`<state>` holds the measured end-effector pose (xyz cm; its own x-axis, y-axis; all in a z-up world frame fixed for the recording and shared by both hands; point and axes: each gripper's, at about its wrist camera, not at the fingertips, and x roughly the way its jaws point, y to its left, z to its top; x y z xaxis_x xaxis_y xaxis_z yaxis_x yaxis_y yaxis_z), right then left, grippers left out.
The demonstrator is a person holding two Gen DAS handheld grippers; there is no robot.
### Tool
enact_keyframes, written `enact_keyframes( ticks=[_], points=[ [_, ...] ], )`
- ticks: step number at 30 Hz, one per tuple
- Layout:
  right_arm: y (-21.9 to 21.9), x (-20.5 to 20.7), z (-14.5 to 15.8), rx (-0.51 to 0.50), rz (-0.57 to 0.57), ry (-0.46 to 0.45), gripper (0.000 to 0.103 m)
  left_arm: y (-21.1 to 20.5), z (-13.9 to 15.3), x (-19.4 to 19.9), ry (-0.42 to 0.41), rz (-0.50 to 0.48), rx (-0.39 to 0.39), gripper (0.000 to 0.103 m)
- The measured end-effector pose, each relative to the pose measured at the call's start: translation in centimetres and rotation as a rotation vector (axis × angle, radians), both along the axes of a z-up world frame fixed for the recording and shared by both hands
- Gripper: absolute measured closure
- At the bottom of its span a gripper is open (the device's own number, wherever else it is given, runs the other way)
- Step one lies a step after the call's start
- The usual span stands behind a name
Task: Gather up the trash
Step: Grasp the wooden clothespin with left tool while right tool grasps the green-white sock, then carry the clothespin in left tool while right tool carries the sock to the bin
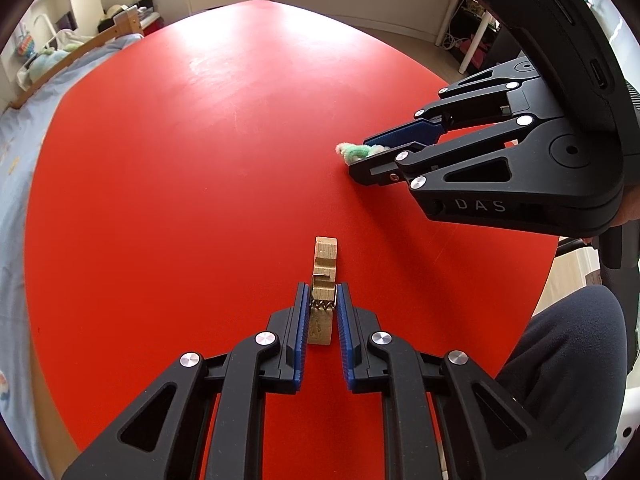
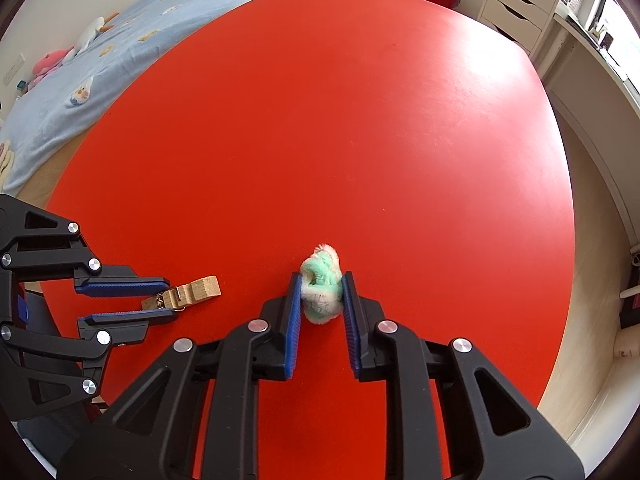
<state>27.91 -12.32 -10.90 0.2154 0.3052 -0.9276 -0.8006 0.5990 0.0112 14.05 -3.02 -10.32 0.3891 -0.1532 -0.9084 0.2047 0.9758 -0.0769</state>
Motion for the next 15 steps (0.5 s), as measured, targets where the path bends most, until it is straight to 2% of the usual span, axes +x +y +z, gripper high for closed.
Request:
enact_keyframes(
  ticks=[6,15],
  points=[
    [-0.8,-0.5,1.0,0.019,-0.011,-0.011,0.084,0.7,0.3,0.4,-0.013,0.018,-0.002,0.089],
    [-2.3,-2.7,3.9,0.076,-0.027,-0.047,0.084,1.0,2.6,-2.0,-0.058,0.047,-0.007,0.089]
  ],
)
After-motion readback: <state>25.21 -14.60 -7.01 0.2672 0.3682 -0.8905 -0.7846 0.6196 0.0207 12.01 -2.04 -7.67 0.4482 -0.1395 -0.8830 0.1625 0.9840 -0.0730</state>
